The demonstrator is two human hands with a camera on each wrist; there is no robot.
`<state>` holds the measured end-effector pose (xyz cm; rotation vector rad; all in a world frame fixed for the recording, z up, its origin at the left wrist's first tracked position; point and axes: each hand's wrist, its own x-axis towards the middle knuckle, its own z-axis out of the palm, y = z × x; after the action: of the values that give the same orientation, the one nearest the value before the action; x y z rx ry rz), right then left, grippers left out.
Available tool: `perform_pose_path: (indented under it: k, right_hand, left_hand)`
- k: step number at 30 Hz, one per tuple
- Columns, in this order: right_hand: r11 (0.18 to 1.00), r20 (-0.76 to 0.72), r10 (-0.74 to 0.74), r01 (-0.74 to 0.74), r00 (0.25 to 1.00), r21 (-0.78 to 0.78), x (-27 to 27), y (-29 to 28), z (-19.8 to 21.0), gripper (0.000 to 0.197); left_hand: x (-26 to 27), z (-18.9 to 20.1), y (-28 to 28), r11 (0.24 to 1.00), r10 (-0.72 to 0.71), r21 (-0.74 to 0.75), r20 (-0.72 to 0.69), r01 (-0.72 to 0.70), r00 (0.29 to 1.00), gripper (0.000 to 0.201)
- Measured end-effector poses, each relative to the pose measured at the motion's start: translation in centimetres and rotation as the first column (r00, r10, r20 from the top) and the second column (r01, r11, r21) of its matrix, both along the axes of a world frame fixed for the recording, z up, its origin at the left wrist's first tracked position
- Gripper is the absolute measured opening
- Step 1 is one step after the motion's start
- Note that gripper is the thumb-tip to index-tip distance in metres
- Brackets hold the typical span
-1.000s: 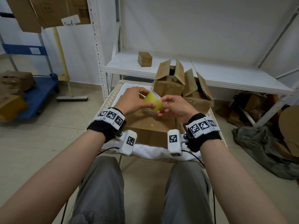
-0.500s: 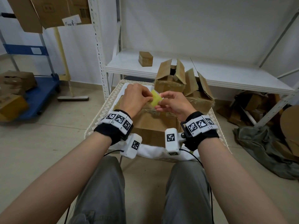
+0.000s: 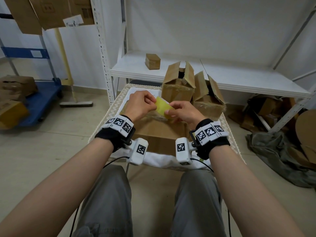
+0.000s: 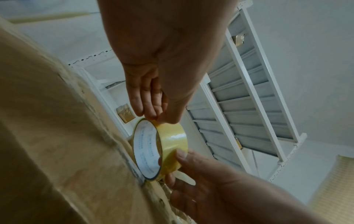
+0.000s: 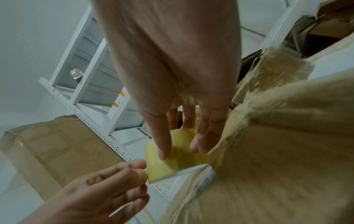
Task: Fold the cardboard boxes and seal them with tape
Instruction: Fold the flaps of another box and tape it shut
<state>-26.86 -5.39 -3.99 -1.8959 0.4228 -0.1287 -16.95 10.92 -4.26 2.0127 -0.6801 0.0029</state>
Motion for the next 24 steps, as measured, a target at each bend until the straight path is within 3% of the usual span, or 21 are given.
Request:
perform_pose_path:
  k: [2, 8, 15, 24]
  right_hand:
    - [1.000, 0.000, 0.005, -0.005, 1.000, -0.017, 0.1, -0.2, -0.4, 0.010]
    - [0.996, -0.008, 0.002, -0.003, 1.000, -0.085, 1.0, -0.4, -0.7, 0.034]
    - [0.998, 0.019, -0.016, 0.018, 1.000, -0.068, 1.7, 0.1, -0.6, 0.035]
    - [0.994, 0.018, -0.052, 0.054, 0.998, -0.093, 1.7, 0.5, -0.9, 0.024]
  left_hand:
    - [0.0, -0.1, 0.0, 1.000, -0.013, 0.005, -0.012, 0.013, 1.000, 0.018]
    - [0.0, 0.7, 0.3, 0.999, -0.042, 0.017, -0.036, 0.043, 0.998, 0.017]
    - [0.0, 1.0, 1.0, 0.999, -0.041, -0.042, -0.171, 0.034, 0.984, 0.014]
    - [-0.2, 0.6, 1.4, 0.994, -0.001, -0.110, -0.214, -0.024, 0.977, 0.019]
